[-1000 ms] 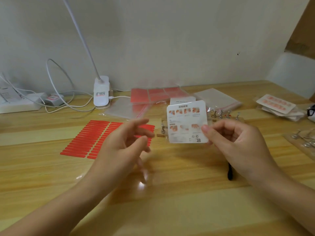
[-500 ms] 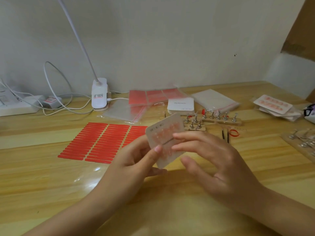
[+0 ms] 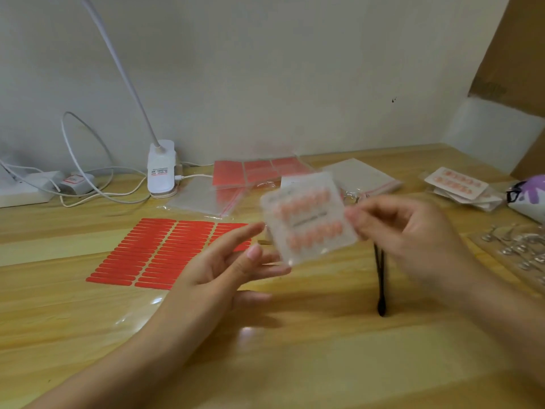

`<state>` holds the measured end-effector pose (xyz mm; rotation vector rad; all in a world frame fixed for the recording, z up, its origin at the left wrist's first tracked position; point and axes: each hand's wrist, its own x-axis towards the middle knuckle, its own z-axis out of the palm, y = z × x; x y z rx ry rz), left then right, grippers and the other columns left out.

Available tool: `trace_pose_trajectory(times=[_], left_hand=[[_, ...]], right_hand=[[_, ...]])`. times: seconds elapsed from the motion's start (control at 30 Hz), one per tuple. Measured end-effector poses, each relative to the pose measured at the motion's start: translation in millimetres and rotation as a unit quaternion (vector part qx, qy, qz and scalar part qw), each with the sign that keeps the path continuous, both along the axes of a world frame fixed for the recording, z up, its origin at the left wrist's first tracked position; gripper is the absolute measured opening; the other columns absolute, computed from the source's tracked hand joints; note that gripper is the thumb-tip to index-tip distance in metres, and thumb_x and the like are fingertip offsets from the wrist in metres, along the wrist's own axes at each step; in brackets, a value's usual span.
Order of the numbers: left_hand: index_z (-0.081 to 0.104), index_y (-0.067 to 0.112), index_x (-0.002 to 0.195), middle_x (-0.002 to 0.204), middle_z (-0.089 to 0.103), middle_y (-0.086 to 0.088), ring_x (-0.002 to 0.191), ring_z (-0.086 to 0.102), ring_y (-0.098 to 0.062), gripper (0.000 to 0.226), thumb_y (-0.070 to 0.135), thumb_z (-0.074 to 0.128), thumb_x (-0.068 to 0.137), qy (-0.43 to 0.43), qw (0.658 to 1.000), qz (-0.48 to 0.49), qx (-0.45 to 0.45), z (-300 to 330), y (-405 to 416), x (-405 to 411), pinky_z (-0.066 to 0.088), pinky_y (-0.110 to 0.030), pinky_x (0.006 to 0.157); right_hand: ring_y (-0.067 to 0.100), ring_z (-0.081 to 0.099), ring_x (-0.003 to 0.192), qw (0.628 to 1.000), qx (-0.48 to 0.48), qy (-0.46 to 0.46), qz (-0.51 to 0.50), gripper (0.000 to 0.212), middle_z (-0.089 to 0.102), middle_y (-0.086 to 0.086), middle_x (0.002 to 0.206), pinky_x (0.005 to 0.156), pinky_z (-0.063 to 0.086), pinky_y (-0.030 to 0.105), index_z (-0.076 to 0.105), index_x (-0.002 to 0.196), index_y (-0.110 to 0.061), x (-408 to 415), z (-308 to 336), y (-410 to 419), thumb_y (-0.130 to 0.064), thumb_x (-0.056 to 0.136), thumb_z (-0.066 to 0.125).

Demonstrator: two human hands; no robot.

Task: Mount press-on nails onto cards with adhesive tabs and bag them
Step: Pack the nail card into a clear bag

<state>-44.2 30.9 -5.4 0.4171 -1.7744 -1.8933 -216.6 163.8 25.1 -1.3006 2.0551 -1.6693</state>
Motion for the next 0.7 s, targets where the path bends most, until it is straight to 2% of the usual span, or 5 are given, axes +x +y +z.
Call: trace_pose_trajectory(times=[0.13,0.37,0.5,0.63,0.7], left_hand=[[0.059,0.021,0.114,0.091,0.072,-0.010,0.083,0.069,-0.020,0.046,0.036,0.055,0.071,0.007,0.996,0.040,-0.077,0,-8,3,0.057,-0.027,0.064],[0.060,0.019,0.108,0.077,0.069,-0.011,0.068,0.066,-0.020,0.032,0.020,0.049,0.078,0.004,0.989,0.056,-0.140,-5,-14,1,0.054,-0.024,0.061],[0.060,0.017,0.109,0.078,0.069,-0.011,0.067,0.065,-0.018,0.033,0.019,0.048,0.078,-0.008,0.984,0.051,-0.170,-7,-14,1,0.052,-0.023,0.061],[0.060,0.016,0.108,0.077,0.068,-0.012,0.066,0.065,-0.018,0.028,0.009,0.047,0.084,-0.009,0.983,0.048,-0.177,-10,-15,1,0.053,-0.023,0.061],[0.061,0.017,0.108,0.077,0.068,-0.012,0.066,0.064,-0.018,0.029,0.002,0.046,0.087,-0.010,0.983,0.046,-0.177,-11,-17,1,0.053,-0.024,0.062]], right_hand=[[-0.012,0.056,0.053,0.988,-0.026,0.020,-0.154,0.010,0.063,-0.025,0.056,0.051,0.042,0.001,0.064,0.072,-0.030,-61,15,11,-0.033,0.081,0.064],[0.014,0.061,0.073,0.943,0.035,0.034,-0.330,0.020,0.064,0.002,0.092,0.064,0.051,0.028,0.066,0.104,-0.019,-160,10,45,-0.030,0.088,0.061],[0.010,0.041,0.052,0.900,0.124,0.101,-0.406,0.025,0.053,-0.006,0.064,0.047,0.036,0.022,0.069,0.099,-0.010,-195,-1,54,-0.030,0.088,0.060],[0.038,0.059,0.093,0.877,0.214,0.092,-0.420,0.021,0.065,0.019,0.101,0.083,0.048,0.048,0.066,0.102,-0.002,-212,-9,51,-0.014,0.085,0.063],[0.042,0.055,0.099,0.854,0.269,0.131,-0.427,0.023,0.061,0.022,0.102,0.084,0.047,0.049,0.063,0.104,-0.001,-214,-11,49,-0.010,0.083,0.064]])
